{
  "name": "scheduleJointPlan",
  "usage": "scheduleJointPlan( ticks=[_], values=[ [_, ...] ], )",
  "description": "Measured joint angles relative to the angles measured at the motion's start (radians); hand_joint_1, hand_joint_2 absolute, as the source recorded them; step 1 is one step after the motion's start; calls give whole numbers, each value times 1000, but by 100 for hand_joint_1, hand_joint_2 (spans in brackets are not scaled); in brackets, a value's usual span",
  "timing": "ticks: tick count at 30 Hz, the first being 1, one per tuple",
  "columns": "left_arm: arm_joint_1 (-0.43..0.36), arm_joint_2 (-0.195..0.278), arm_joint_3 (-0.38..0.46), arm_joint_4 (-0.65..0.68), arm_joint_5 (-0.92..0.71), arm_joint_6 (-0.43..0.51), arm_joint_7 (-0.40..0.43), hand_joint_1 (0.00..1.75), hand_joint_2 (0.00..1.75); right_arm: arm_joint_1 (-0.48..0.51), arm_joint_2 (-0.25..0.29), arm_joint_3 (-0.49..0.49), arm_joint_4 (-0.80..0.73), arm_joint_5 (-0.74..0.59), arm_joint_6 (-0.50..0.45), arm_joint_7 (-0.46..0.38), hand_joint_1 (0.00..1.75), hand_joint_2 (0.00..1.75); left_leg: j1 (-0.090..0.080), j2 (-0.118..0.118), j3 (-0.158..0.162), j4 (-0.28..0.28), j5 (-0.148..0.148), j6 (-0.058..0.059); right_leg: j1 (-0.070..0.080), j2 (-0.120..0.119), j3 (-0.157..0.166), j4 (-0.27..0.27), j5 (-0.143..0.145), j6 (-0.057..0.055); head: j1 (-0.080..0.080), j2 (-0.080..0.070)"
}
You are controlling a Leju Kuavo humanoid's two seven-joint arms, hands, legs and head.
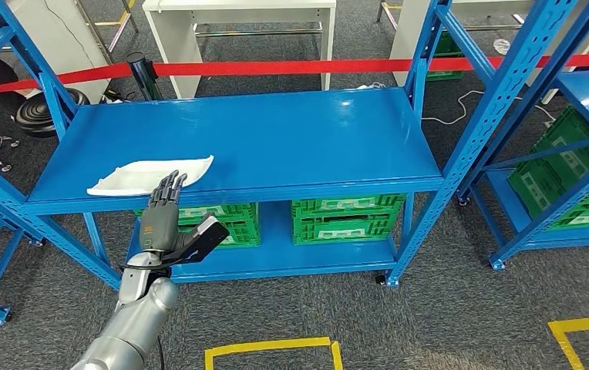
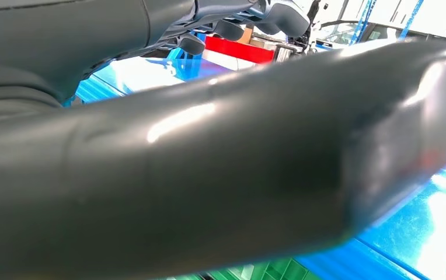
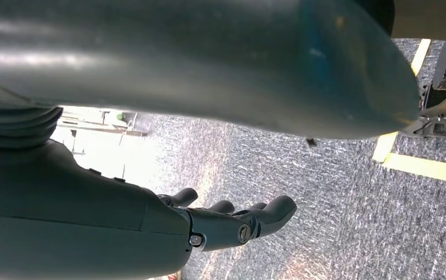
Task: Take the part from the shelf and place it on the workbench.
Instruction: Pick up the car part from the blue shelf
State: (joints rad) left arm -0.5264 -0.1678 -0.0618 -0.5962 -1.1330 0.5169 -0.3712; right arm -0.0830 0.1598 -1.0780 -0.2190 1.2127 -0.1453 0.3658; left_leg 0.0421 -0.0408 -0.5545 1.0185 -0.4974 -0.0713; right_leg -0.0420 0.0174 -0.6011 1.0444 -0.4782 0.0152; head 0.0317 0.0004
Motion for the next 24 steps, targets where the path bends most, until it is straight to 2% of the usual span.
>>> scheduleJointPlan(
  ticks=[24],
  values=[
    [0,0,0,0,0,0,0,0,0,0,0,0,0,0,0,0,0,0,0,0,0,0,0,0,0,0,0,0,0,0,0,0]
  ],
)
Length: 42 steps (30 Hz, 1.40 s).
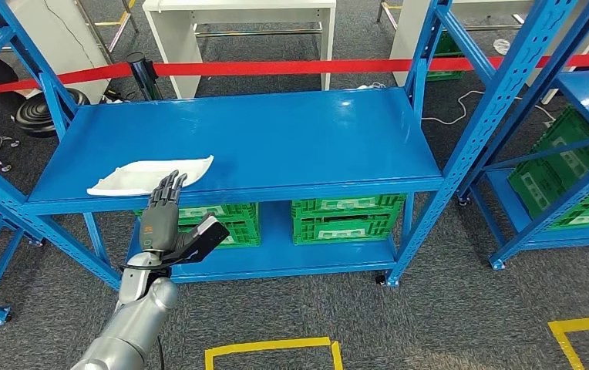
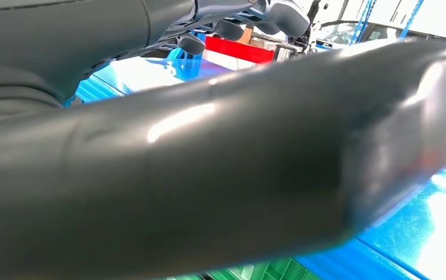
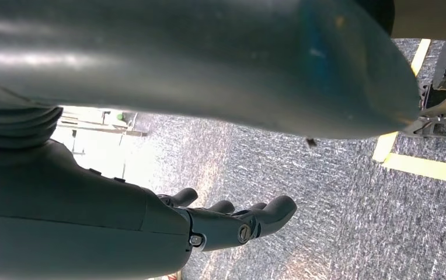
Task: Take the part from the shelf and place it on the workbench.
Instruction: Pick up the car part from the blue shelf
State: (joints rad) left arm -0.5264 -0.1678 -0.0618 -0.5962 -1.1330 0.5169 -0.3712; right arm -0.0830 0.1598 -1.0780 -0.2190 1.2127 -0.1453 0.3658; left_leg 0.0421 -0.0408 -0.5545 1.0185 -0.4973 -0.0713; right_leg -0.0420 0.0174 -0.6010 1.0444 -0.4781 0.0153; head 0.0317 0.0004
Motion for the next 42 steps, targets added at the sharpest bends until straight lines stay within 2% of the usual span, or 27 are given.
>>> scheduleJointPlan(
  ticks=[42],
  values=[
    [0,0,0,0,0,0,0,0,0,0,0,0,0,0,0,0,0,0,0,0,0,0,0,0,0,0,0,0,0,0,0,0]
  ],
)
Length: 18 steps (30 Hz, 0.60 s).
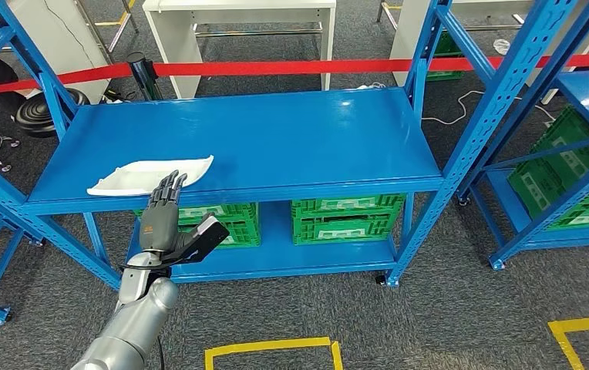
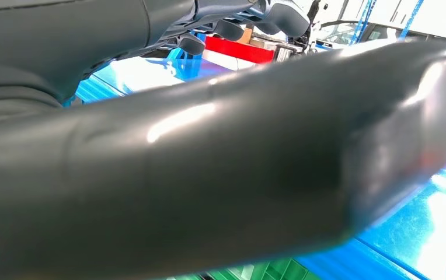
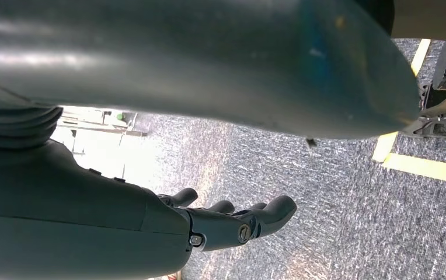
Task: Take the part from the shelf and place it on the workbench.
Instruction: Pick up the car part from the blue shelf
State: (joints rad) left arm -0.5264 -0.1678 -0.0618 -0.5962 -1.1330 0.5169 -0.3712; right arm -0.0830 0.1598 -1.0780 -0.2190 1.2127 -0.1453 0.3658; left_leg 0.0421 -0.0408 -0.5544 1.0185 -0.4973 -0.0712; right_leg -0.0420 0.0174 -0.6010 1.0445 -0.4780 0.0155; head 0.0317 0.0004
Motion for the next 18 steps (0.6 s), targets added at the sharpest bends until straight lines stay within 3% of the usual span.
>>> scheduleJointPlan(
  ticks=[18],
  values=[
    [0,0,0,0,0,0,0,0,0,0,0,0,0,0,0,0,0,0,0,0,0,0,0,0,0,0,0,0,0,0,0,0]
  ],
)
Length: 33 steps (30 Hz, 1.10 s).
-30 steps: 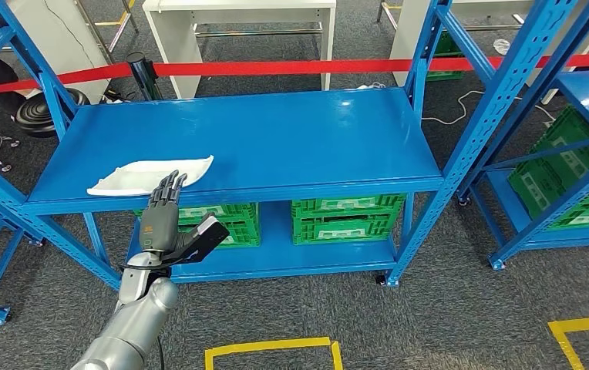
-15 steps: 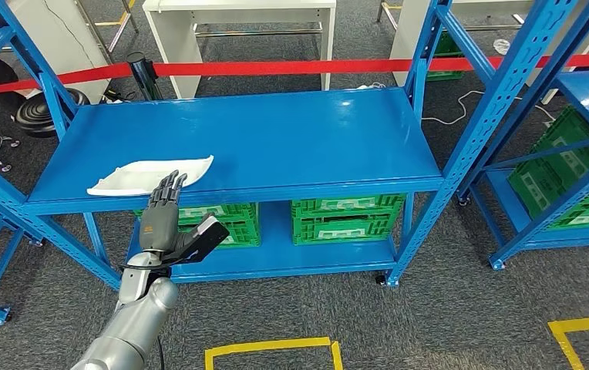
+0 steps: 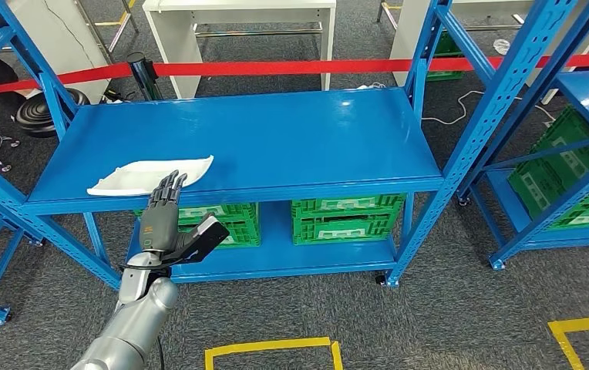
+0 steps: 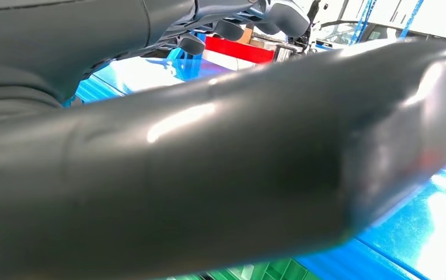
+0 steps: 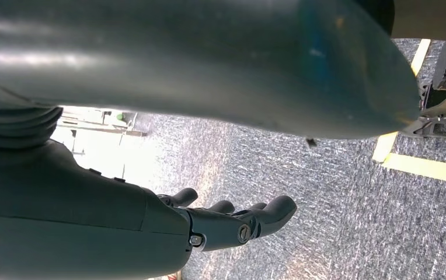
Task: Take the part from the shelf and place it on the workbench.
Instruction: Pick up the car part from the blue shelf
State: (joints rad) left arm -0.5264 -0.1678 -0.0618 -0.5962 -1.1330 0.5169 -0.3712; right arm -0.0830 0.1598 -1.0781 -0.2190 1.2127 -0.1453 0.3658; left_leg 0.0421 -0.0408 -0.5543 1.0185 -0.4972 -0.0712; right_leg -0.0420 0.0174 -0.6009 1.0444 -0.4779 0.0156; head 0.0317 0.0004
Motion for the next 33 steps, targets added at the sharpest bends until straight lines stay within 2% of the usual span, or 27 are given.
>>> scheduleJointPlan(
  ticks=[11,12,15,16,19,20,21,22,23,24,25,28,30,31,32,33],
  values=[
    [0,0,0,0,0,0,0,0,0,0,0,0,0,0,0,0,0,0,0,0,0,0,0,0,0,0,0,0,0,0,0,0],
    [0,0,0,0,0,0,0,0,44,0,0,0,0,0,0,0,7,44,0,0,0,0,0,0,0,0,0,0,0,0,0,0],
    [0,0,0,0,0,-1,0,0,175,0,0,0,0,-1,0,0,138,175,0,0,0,0,0,0,0,0,0,0,0,0,0,0],
    [0,0,0,0,0,-1,1,0,175,0,0,0,0,-2,0,0,175,175,0,0,0,0,0,0,0,0,0,0,0,0,0,0],
    [0,0,0,1,-2,-19,12,0,175,6,-2,1,-2,-22,-6,0,175,175,0,0,2,0,0,0,0,0,0,0,0,0,0,0],
    [11,1,-2,17,-5,-81,30,0,175,27,-4,30,-81,-148,-21,22,131,175,-3,-1,3,-1,-1,2,-3,-1,3,0,-1,2,0,0],
    [30,3,-4,39,-9,-145,46,0,175,42,-3,83,-201,-313,-35,101,87,175,-5,0,5,-1,-1,5,-5,0,5,0,-2,4,-2,0],
    [55,4,-7,65,-12,-209,61,0,175,54,-2,159,-346,-501,-48,174,44,175,-7,2,5,-2,-1,7,-7,3,6,0,-2,7,-3,0],
    [83,3,-10,93,-14,-261,65,0,175,57,1,270,-506,-680,-57,208,0,175,-9,5,5,-2,-1,9,-8,6,7,0,-1,9,-3,0],
    [101,1,-11,108,-14,-268,62,0,175,44,7,387,-599,-749,-60,179,0,175,-7,8,5,-1,-1,9,-7,9,6,-1,0,9,-4,0],
    [111,-1,-12,118,-13,-273,61,0,131,37,12,521,-660,-778,-66,53,0,175,-5,10,7,1,-1,9,-4,11,5,-2,2,9,-4,0],
    [123,-1,-12,134,-8,-291,64,0,0,44,27,969,-749,-777,-93,-427,0,175,-3,8,13,2,1,9,-2,10,4,-3,3,9,-5,0],
    [126,2,-12,139,0,-295,59,0,0,52,19,1205,-769,-773,-114,-699,0,175,-3,5,12,1,2,8,-2,7,4,-3,3,9,-6,0],
    [127,3,-12,140,6,-295,53,0,0,55,11,1279,-772,-769,-130,-797,0,175,-3,3,10,0,3,7,-2,5,4,-3,3,9,-5,0],
    [128,4,-12,140,12,-295,45,0,0,57,2,1327,-771,-764,-148,-871,0,175,-3,3,9,0,3,7,-2,5,4,-3,3,9,-5,0],
    [129,5,-12,140,18,-296,39,0,0,58,-5,1347,-763,-756,-167,-909,0,175,-3,3,8,0,3,7,-2,5,4,-3,3,9,-5,0]
  ],
)
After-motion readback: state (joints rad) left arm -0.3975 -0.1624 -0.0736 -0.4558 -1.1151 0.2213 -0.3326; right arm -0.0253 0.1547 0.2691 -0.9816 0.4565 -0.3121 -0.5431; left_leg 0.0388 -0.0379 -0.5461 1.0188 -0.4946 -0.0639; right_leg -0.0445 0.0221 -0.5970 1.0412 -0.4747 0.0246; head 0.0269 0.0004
